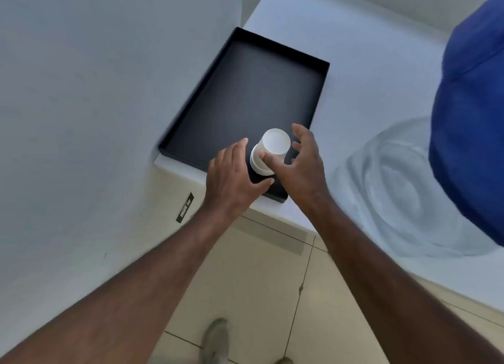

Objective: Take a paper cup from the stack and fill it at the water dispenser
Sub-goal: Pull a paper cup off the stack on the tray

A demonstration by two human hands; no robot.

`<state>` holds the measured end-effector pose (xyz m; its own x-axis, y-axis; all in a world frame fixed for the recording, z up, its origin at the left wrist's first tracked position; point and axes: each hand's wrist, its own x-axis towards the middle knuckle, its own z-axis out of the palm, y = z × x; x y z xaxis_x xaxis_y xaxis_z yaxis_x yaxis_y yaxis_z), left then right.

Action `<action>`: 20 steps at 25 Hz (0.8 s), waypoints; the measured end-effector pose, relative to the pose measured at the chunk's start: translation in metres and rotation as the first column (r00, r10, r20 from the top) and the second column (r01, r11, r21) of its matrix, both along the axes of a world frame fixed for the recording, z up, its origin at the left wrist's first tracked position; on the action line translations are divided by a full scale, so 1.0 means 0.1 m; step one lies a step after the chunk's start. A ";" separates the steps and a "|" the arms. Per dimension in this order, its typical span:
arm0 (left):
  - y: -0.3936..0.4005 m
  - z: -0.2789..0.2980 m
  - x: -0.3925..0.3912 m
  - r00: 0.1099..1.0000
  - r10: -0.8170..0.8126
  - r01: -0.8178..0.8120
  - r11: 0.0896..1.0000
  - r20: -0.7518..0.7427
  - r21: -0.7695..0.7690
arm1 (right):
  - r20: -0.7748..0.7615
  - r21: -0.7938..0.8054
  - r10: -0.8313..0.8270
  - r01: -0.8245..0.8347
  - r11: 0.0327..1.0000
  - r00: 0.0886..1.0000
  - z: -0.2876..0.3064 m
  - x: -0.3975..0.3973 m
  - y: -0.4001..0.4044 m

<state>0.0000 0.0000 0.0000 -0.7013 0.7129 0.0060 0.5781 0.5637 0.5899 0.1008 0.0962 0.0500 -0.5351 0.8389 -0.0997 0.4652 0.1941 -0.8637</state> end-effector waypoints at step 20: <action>0.30 -0.20 -0.05 0.987 0.027 -0.023 0.999 -0.157 0.023 | -0.035 0.128 0.050 -0.045 0.991 0.998 -0.16 -0.07 0.08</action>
<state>-0.0049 0.0301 -0.0203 -0.7079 0.6937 0.1328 0.6507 0.5673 0.5047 0.0935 0.1039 0.0337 -0.5761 0.8170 0.0271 0.4199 0.3242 -0.8477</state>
